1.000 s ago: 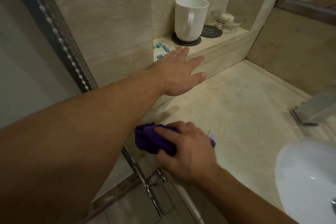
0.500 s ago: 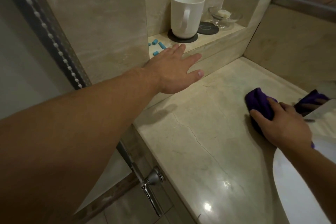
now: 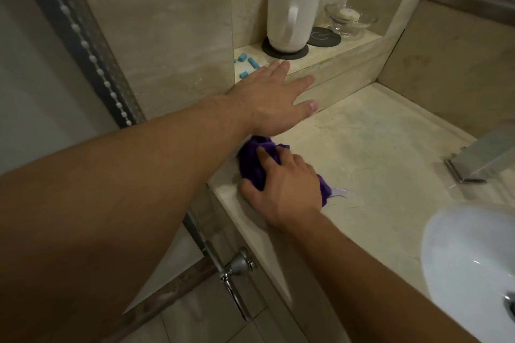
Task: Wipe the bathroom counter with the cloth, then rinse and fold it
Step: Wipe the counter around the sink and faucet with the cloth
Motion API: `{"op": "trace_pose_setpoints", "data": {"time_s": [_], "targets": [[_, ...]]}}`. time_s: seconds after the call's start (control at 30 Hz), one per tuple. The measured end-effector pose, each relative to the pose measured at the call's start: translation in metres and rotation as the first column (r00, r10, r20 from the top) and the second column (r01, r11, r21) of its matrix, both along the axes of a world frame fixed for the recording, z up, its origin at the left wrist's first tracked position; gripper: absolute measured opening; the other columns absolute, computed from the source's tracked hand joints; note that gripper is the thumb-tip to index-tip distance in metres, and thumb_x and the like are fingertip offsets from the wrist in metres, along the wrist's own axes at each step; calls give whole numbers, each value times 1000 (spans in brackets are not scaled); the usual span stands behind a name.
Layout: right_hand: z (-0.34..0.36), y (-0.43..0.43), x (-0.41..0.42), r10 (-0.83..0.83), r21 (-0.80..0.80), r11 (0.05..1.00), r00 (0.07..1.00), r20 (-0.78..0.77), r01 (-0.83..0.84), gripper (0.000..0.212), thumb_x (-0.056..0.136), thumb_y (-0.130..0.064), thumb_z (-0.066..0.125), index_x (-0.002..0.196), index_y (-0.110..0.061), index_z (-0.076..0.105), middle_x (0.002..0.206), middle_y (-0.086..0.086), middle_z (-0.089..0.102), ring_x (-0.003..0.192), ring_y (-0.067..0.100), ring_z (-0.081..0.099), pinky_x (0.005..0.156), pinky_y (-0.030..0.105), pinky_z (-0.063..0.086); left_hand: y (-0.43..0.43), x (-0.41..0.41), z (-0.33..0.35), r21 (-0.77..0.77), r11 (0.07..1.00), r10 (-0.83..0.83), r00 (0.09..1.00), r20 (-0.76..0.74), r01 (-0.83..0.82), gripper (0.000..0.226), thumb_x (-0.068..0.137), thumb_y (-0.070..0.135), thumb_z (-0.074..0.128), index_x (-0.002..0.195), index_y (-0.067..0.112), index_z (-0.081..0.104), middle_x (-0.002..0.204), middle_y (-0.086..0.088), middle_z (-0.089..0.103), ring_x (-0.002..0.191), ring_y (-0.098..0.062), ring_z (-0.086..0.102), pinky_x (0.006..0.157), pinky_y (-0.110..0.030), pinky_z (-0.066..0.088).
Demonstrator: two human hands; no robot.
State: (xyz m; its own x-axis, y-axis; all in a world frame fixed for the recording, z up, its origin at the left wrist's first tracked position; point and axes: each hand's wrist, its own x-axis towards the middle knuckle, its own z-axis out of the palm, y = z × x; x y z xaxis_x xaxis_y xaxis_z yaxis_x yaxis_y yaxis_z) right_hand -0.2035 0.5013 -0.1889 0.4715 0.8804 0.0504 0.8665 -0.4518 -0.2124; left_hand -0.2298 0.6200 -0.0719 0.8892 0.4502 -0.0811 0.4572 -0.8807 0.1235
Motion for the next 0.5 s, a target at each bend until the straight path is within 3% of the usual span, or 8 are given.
{"op": "trace_pose_setpoints", "data": {"time_s": [0.27, 0.43, 0.5], "targets": [[-1, 1, -37, 244, 23, 970, 970, -15, -244, 63, 86, -61, 46, 145, -38, 41, 141, 1, 53, 121, 28, 49, 100, 46, 41, 1, 0, -2, 16, 1000, -2, 1000, -3, 2, 64, 100, 64, 17, 157, 39, 3, 166, -8, -6, 153, -24, -7, 122, -40, 1], [3, 10, -52, 446, -60, 895, 890, 95, -442, 53, 82, -57, 57, 131, -39, 58, 133, 3, 58, 110, 33, 53, 91, 45, 44, 2, 0, -2, 5, 1000, 4, 1000, 4, -4, 63, 99, 64, 18, 156, 40, 4, 167, -8, -6, 153, -23, -8, 122, -38, 0], [11, 9, -45, 448, -54, 894, 888, 105, -445, 50, 85, -57, 55, 132, -40, 58, 131, 0, 59, 108, 29, 54, 90, 43, 45, 1, -1, 0, -18, 1000, 6, 1000, 7, -6, 63, 100, 63, 19, 157, 39, 5, 167, -7, -5, 153, -23, -7, 121, -38, 1]]}}
